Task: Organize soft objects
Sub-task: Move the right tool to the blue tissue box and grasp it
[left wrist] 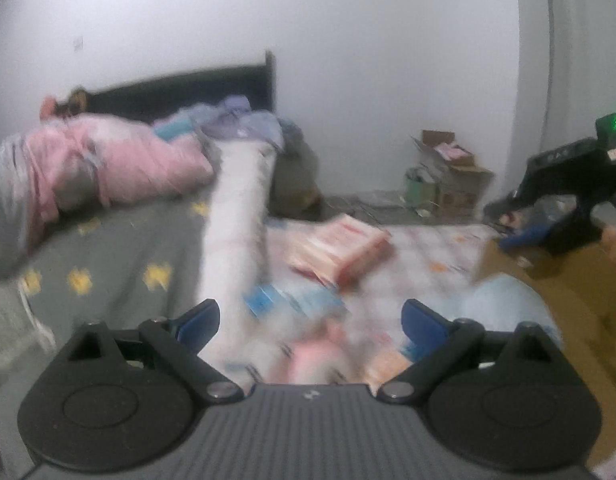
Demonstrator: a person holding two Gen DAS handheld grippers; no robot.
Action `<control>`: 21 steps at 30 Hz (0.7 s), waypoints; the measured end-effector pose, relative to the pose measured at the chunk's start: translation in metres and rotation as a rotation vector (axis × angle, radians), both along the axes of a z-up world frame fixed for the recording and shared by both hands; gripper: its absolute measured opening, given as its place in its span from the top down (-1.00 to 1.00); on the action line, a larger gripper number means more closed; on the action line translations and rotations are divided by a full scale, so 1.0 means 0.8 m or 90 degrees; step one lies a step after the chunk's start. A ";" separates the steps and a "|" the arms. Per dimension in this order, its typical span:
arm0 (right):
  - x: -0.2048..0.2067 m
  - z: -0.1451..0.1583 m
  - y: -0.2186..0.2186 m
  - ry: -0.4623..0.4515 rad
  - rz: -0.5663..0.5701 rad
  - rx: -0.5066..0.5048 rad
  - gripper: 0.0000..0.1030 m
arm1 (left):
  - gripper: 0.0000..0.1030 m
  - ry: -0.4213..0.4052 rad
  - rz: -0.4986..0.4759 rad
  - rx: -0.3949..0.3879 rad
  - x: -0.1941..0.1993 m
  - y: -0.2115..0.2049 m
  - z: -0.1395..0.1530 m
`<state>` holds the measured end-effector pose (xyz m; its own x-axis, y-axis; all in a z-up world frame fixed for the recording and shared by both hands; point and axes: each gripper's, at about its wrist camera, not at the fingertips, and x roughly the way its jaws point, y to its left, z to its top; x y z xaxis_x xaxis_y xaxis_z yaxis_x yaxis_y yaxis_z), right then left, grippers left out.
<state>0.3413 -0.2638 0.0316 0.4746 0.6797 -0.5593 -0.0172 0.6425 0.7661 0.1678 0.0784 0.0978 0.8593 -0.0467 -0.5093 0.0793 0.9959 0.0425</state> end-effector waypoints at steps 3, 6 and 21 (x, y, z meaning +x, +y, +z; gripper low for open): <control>0.020 -0.007 0.056 0.036 0.019 0.027 -0.02 | -0.91 -0.018 0.042 0.001 0.037 0.024 0.012; 0.048 -0.026 0.102 0.082 0.009 0.057 -0.06 | -0.88 -0.002 0.067 0.024 0.086 0.041 0.007; 0.146 -0.197 0.189 0.313 -0.096 0.130 -0.14 | -0.67 0.210 -0.162 0.078 0.258 0.040 -0.111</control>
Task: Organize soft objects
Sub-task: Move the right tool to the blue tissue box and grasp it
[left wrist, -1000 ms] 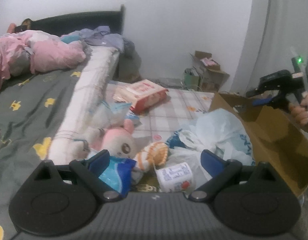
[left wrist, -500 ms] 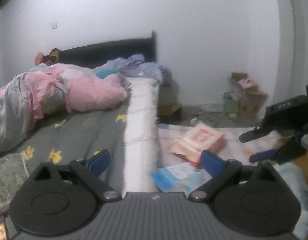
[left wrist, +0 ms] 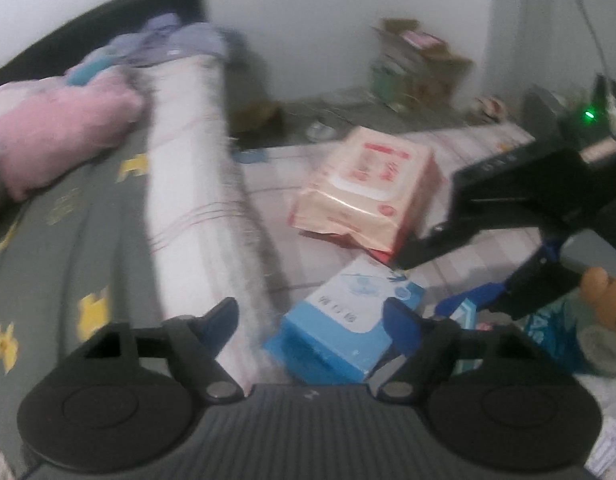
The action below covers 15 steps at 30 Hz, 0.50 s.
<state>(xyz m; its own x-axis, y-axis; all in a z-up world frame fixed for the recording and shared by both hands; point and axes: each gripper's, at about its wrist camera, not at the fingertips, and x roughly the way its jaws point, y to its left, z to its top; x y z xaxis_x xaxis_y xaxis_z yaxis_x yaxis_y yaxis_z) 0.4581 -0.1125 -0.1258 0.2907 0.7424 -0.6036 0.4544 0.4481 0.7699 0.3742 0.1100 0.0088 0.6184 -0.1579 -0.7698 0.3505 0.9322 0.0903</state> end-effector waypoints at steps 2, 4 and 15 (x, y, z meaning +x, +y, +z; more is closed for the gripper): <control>0.005 -0.011 0.003 0.012 0.001 0.007 -0.21 | -0.84 0.023 -0.043 0.001 0.009 -0.007 -0.009; 0.009 -0.023 0.008 0.023 0.006 0.015 -0.27 | -0.89 0.046 -0.072 0.005 0.021 -0.014 -0.020; 0.027 -0.048 0.036 0.029 0.038 0.043 -0.31 | -0.92 0.161 -0.072 0.040 0.072 -0.036 -0.053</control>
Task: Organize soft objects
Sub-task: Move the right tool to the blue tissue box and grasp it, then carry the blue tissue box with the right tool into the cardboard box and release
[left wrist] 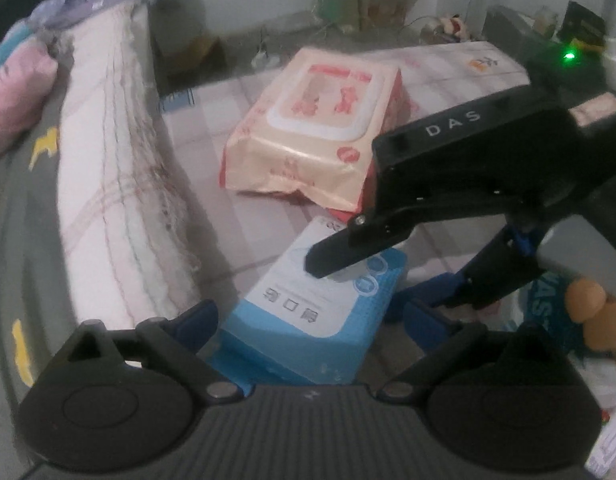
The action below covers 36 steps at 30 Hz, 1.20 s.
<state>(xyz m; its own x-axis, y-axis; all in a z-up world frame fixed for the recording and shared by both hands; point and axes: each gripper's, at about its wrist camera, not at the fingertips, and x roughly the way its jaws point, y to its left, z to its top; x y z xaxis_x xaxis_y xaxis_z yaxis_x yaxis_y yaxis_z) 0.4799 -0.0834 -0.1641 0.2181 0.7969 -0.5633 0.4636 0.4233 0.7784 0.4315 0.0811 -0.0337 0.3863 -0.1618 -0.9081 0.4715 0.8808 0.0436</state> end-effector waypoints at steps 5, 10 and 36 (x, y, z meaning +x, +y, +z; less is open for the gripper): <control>0.001 0.000 0.003 -0.018 -0.001 -0.002 -0.14 | -0.71 0.015 0.042 0.003 0.009 0.001 -0.004; -0.001 0.004 0.000 -0.034 -0.014 0.001 0.28 | -0.58 -0.001 0.070 -0.019 0.010 0.007 0.014; -0.072 0.139 -0.085 -0.205 -0.024 0.027 0.64 | -0.44 -0.066 0.107 -0.161 -0.103 -0.015 0.146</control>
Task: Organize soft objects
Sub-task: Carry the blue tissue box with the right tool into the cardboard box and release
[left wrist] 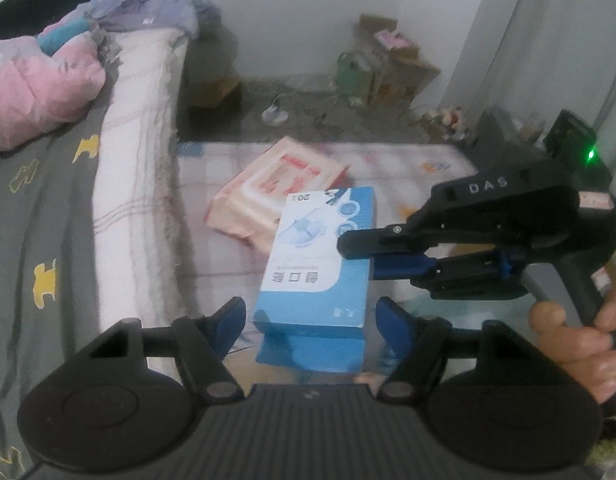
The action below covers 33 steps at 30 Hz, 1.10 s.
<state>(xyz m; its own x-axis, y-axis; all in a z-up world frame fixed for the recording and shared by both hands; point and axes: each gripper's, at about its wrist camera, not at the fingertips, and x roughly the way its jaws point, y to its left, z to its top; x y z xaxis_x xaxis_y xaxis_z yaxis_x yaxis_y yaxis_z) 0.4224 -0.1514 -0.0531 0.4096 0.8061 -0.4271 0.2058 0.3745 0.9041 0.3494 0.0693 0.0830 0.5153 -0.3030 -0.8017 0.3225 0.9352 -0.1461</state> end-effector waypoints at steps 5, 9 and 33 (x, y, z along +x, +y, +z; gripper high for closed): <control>-0.046 0.046 -0.069 -0.069 -0.011 -0.007 0.64 | -0.66 -0.027 -0.022 -0.052 -0.038 -0.041 0.036; -0.094 0.083 -0.159 -0.129 -0.040 -0.047 0.64 | -0.91 -0.061 -0.045 -0.098 -0.079 -0.074 0.051; -0.048 -0.034 -0.380 -0.084 0.048 -0.491 0.47 | -0.95 0.002 0.067 -0.056 -0.209 -0.081 -0.047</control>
